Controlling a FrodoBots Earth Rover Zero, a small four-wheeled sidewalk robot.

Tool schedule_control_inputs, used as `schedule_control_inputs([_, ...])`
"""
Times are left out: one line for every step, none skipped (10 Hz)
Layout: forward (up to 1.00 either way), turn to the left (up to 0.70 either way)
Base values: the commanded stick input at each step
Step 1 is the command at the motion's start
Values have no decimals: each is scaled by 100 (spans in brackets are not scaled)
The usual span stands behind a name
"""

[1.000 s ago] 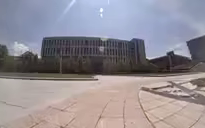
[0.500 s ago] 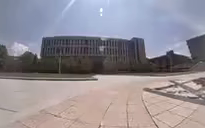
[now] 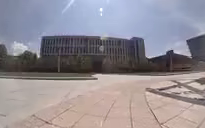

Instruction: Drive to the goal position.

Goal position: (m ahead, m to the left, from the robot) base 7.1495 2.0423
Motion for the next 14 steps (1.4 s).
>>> schedule_control_inputs([50,-18])
schedule_control_inputs([50,-45])
schedule_control_inputs([50,-49])
schedule_control_inputs([50,-49])
schedule_control_inputs([50,-29])
schedule_control_inputs([50,-5])
schedule_control_inputs([50,1])
schedule_control_inputs([50,1])
schedule_control_inputs([50,1])
schedule_control_inputs([50,1])
schedule_control_inputs([50,1])
schedule_control_inputs([50,1])
schedule_control_inputs([50,1])
schedule_control_inputs([50,1])
